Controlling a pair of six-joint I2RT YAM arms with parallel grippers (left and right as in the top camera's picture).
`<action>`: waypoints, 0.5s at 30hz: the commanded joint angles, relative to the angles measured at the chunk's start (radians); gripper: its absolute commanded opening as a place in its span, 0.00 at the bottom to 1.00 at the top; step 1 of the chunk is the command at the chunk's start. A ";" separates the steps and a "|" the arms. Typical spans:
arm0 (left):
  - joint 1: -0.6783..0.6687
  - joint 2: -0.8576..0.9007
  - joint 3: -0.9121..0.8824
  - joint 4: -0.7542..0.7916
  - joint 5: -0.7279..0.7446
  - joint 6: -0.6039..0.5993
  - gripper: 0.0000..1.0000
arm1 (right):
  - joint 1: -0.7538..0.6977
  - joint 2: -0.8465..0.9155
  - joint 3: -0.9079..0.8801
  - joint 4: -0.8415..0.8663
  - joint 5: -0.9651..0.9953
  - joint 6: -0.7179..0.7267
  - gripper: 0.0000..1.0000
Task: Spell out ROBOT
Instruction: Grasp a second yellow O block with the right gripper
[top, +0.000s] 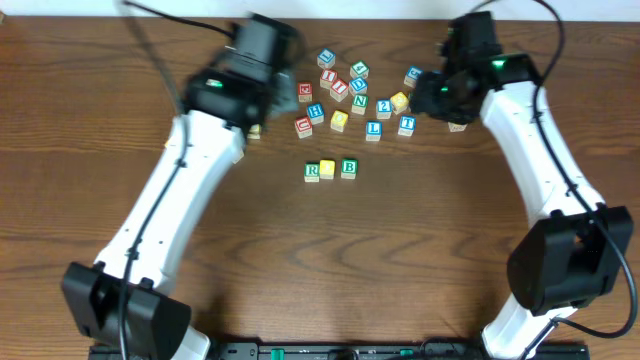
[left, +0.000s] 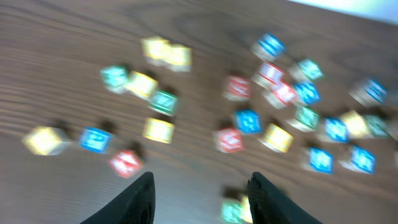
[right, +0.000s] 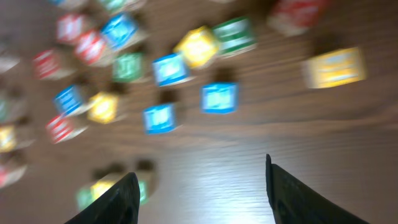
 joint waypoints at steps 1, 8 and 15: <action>0.132 0.008 0.003 -0.025 -0.010 0.061 0.47 | 0.108 0.036 0.009 0.109 -0.123 0.059 0.59; 0.244 0.011 0.003 -0.031 -0.010 0.061 0.48 | 0.236 0.282 0.280 0.034 -0.024 0.125 0.57; 0.249 0.016 -0.004 -0.029 -0.010 0.061 0.48 | 0.278 0.425 0.383 0.021 0.133 0.244 0.54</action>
